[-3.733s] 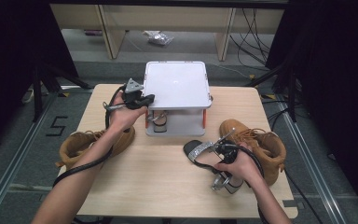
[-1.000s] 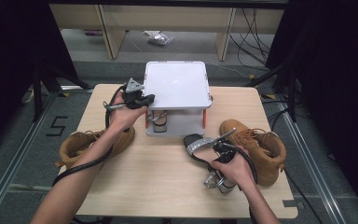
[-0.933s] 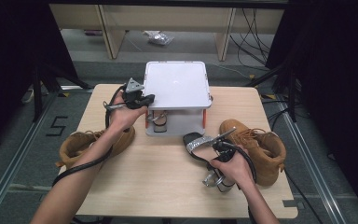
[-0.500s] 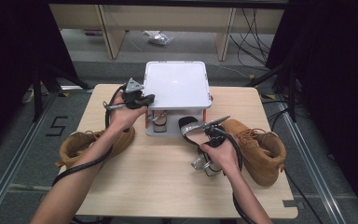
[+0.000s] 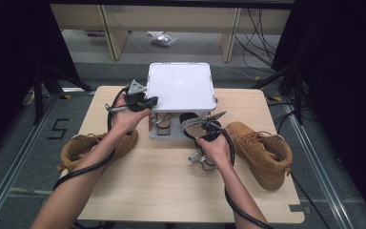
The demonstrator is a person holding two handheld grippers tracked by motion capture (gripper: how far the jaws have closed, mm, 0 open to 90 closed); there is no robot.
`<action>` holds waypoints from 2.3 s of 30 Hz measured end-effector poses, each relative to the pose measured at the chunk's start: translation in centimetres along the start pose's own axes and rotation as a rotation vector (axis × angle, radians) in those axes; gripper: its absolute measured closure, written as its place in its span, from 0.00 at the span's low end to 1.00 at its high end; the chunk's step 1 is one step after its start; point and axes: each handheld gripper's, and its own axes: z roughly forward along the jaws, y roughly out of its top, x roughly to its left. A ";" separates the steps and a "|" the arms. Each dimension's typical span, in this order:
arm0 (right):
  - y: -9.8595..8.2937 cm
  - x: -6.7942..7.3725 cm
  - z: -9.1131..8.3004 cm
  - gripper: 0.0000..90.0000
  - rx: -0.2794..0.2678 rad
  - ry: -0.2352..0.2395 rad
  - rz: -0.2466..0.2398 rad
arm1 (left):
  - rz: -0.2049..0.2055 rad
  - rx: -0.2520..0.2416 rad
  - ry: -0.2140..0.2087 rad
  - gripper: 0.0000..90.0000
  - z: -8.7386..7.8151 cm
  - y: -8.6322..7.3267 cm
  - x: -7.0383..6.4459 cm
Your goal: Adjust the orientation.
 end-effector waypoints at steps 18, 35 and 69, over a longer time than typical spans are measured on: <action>0.7 0.5 1.8 0.48 -0.001 -0.057 0.075 | 0.001 -0.004 -0.001 0.99 0.0 -0.1 0.0; 0.7 1.0 1.0 0.38 -0.015 -0.074 0.016 | 0.001 -0.004 -0.001 0.99 -0.1 -0.1 0.0; -9.0 -2.4 -4.9 1.00 -0.066 0.070 -0.124 | -0.024 0.014 0.003 0.99 -0.1 0.0 -0.2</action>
